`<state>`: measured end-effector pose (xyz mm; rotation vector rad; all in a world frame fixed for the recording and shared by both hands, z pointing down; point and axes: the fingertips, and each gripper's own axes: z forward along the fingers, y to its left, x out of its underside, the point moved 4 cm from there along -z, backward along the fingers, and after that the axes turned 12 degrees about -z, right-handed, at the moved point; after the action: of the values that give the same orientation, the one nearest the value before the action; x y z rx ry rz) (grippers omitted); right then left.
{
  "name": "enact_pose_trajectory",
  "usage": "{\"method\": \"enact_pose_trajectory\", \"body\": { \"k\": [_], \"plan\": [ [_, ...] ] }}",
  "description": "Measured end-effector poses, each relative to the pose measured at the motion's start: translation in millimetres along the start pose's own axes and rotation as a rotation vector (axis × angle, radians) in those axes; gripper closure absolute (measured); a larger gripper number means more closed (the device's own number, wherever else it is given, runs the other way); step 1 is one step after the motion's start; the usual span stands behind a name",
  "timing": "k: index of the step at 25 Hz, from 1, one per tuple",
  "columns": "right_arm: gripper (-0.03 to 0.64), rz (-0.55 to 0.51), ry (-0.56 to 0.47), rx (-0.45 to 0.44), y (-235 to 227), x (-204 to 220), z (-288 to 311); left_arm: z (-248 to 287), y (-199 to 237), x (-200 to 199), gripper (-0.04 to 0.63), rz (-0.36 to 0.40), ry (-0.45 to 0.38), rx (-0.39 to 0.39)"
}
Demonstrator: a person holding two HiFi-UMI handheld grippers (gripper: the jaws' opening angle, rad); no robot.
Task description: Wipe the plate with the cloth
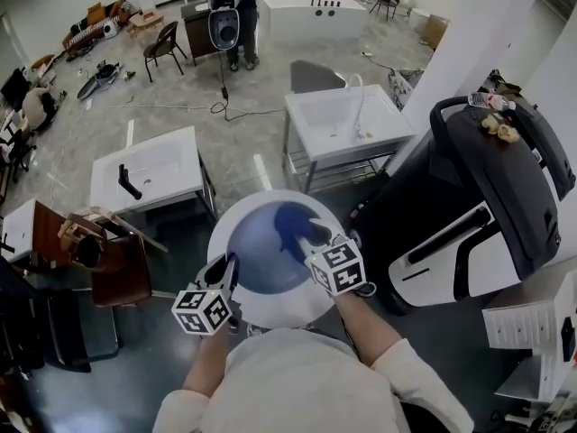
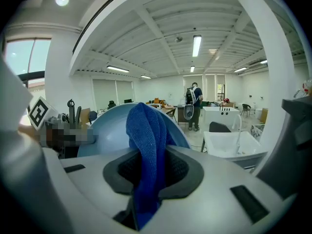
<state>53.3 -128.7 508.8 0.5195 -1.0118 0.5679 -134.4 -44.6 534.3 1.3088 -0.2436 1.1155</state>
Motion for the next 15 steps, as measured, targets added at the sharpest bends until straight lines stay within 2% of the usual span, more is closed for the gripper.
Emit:
{"method": "enact_pose_trajectory", "body": {
  "k": [4,8,12,15],
  "plan": [
    [0.523,-0.024,-0.039,-0.070,24,-20,14,5,-3,5,0.552,0.004,0.020,0.005],
    [0.523,-0.053,-0.046,-0.181,65,-26,26,7,-2,3,0.552,0.006,0.017,0.002],
    [0.523,-0.083,0.006,-0.303,98,-10,31,11,0,-5,0.552,0.013,0.001,-0.008],
    [0.523,-0.083,0.075,-0.362,106,11,30,12,2,-13,0.552,0.014,-0.019,-0.017]
  ]
}}
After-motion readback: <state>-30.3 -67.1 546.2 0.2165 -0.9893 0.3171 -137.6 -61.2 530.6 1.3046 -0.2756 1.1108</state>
